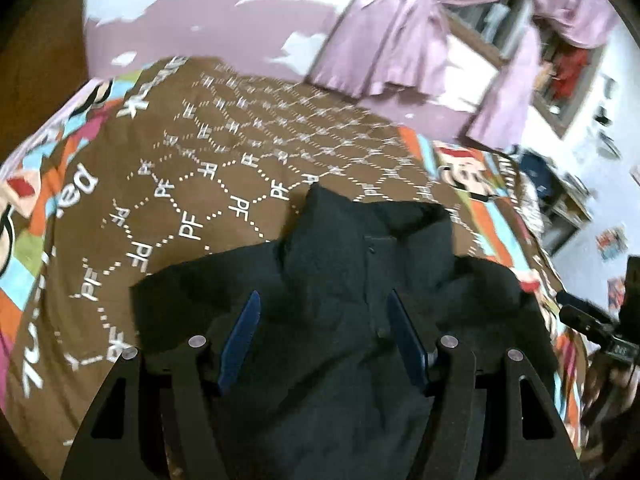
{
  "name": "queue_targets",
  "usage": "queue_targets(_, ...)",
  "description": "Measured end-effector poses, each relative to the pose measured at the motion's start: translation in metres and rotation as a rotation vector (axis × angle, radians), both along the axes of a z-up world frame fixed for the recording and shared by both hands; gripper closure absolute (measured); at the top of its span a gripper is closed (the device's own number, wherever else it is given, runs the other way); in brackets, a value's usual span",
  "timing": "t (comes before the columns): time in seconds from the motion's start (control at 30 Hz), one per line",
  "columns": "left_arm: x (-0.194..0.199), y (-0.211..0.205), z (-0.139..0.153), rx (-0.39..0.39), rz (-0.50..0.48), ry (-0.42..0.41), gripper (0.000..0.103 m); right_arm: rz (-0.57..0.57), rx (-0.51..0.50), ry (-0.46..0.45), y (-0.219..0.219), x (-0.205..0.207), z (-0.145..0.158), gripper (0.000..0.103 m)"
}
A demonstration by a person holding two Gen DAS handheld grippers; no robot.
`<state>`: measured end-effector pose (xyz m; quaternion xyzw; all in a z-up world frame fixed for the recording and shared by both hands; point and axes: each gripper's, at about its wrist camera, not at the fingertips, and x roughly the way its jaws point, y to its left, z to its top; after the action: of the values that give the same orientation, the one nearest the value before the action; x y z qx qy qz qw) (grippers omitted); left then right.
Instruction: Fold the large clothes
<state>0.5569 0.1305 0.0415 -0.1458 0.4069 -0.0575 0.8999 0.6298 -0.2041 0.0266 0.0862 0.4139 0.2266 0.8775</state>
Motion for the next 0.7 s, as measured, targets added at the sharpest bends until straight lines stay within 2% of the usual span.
queue_targets(0.07,0.023,-0.005,-0.009,0.029,0.021,0.011,0.043,-0.041,0.036,0.015,0.006,0.021,-0.009,0.013)
queue_targets(0.13,0.038,-0.007,-0.012,0.046,0.041,0.002,0.043,-0.058,0.084,-0.014,0.016,0.040,-0.014,0.013)
queue_targets(0.27,0.064,-0.007,-0.020,-0.012,0.089,-0.007,0.043,-0.100,0.063,-0.097,0.037,0.064,-0.023,0.014)
queue_targets(0.37,0.080,-0.010,-0.020,-0.019,0.098,-0.007,0.043,-0.133,0.120,-0.123,0.038,0.075,-0.038,0.024)
queue_targets(0.53,0.109,-0.020,-0.030,0.057,0.049,-0.009,0.043,-0.148,0.141,-0.104,0.036,0.085,-0.071,0.026)
queue_targets(0.6,0.117,-0.020,-0.038,0.062,0.049,-0.010,0.043,-0.149,0.159,-0.092,0.033,0.088,-0.082,0.029)
queue_targets(0.63,0.122,-0.017,-0.044,0.043,0.054,-0.001,0.044,-0.146,0.173,-0.089,0.031,0.090,-0.085,0.037)
queue_targets(0.67,0.126,-0.015,-0.050,0.023,0.058,0.012,0.044,-0.138,0.182,-0.090,0.030,0.089,-0.086,0.054)
queue_targets(0.7,0.131,-0.012,-0.057,0.005,0.065,0.034,0.044,-0.118,0.200,-0.088,0.031,0.089,-0.088,0.064)
